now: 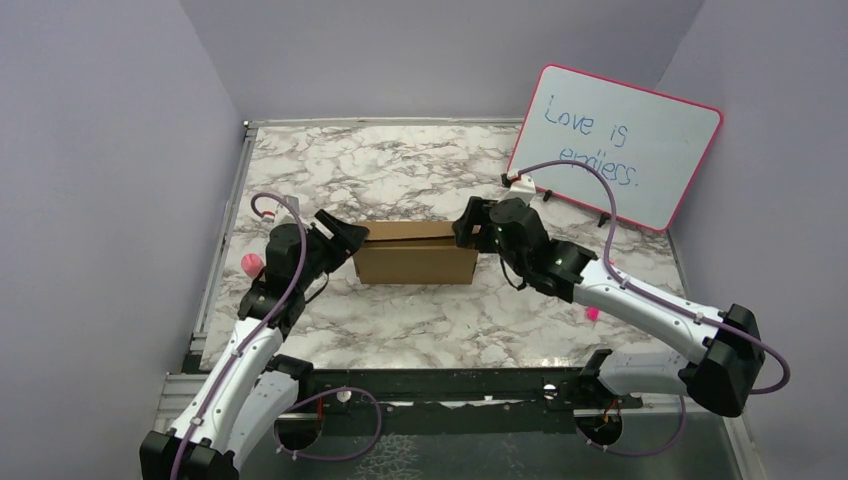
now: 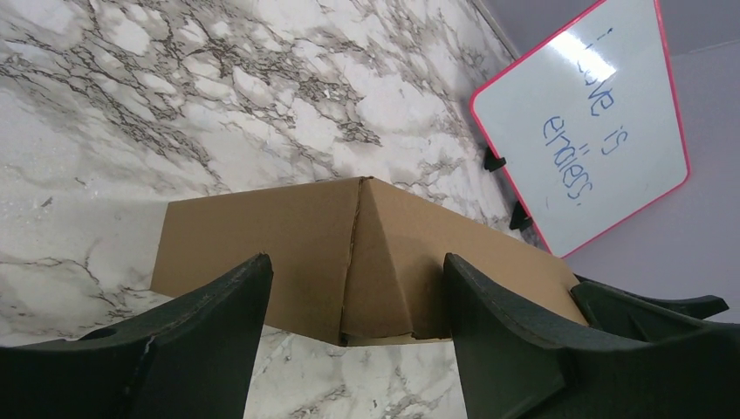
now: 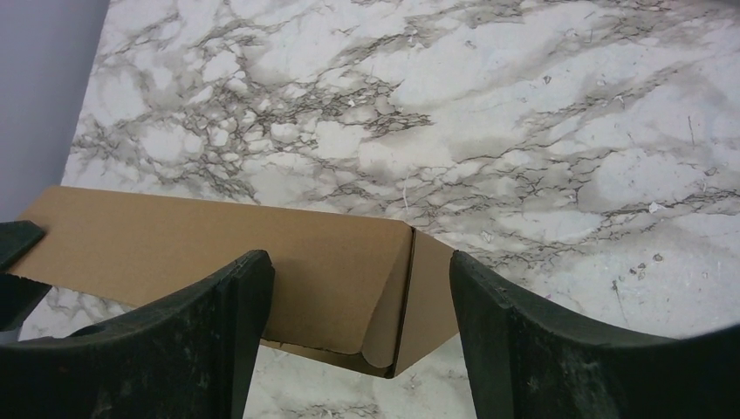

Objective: Fold the paper box

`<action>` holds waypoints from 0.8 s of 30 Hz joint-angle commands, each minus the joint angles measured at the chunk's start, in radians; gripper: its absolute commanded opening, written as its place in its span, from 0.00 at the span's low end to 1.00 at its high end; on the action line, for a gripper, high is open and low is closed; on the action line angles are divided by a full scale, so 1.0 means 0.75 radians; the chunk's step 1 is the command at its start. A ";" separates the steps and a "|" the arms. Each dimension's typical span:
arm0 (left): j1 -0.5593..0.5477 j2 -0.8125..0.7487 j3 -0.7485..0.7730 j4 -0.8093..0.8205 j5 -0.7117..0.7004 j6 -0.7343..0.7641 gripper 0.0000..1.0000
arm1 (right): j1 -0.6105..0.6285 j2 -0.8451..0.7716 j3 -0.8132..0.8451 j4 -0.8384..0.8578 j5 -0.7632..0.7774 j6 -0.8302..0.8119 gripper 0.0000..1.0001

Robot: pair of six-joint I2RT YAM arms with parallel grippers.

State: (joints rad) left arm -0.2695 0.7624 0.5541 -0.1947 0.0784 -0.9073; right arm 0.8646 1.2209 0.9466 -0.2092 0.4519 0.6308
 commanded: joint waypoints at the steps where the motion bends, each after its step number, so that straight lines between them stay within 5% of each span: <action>1: 0.003 -0.005 -0.118 -0.063 0.040 -0.061 0.72 | -0.018 -0.029 -0.026 0.001 -0.118 -0.060 0.80; 14: 0.043 -0.070 -0.236 0.152 0.146 -0.262 0.72 | -0.151 -0.126 -0.033 0.022 -0.366 -0.041 0.83; 24: 0.052 -0.139 -0.179 0.082 0.086 -0.230 0.75 | -0.277 -0.186 -0.076 -0.004 -0.549 0.011 0.83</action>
State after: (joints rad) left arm -0.2348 0.6754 0.4114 -0.0246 0.1440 -1.0840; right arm 0.6769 1.1095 0.9108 -0.2066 0.1326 0.6205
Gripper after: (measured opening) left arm 0.748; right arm 0.831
